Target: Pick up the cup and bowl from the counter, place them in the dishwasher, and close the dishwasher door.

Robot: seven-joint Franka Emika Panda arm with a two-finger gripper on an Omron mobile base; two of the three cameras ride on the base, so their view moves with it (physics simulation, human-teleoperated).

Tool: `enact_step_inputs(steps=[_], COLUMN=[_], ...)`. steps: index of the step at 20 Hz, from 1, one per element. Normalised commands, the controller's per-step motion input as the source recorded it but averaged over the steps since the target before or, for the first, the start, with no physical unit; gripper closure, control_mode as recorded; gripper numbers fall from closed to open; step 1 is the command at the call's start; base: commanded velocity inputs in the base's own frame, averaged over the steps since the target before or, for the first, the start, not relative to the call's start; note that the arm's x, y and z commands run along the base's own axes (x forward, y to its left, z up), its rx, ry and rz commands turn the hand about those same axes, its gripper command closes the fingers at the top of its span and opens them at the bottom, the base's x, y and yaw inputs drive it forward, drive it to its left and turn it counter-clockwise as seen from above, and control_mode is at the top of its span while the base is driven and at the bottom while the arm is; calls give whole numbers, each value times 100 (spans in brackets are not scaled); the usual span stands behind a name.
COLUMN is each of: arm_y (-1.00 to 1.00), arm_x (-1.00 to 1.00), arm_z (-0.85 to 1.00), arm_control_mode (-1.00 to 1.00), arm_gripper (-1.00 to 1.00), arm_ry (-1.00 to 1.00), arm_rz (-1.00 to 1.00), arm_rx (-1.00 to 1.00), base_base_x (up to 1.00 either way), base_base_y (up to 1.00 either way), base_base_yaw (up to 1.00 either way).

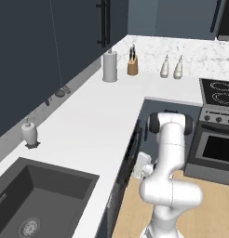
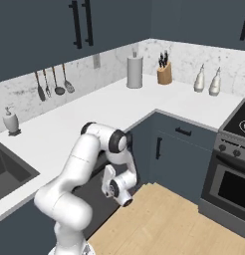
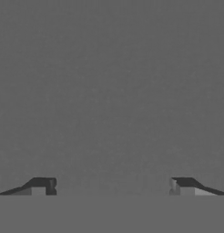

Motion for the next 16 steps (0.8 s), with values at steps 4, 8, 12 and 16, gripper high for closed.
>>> enact_step_inputs(steps=[4, 8, 12, 16], arm_y=[100, 98, 86, 67], arm_x=[33, 30, 27, 18], arm_z=[0, 0, 0, 1], arm_control_mode=[-100, -100, -100, -100], arm_gripper=[-100, -100, -100, -100], arm_ry=[5, 7, 9, 9], arm_rz=[-7, -6, -3, -1], arm_rx=[-13, -11, -8, -5], base_base_x=[0, 0, 0, 0], base_base_y=[0, 0, 0, 0], base_base_yaw=[0, 0, 0, 0])
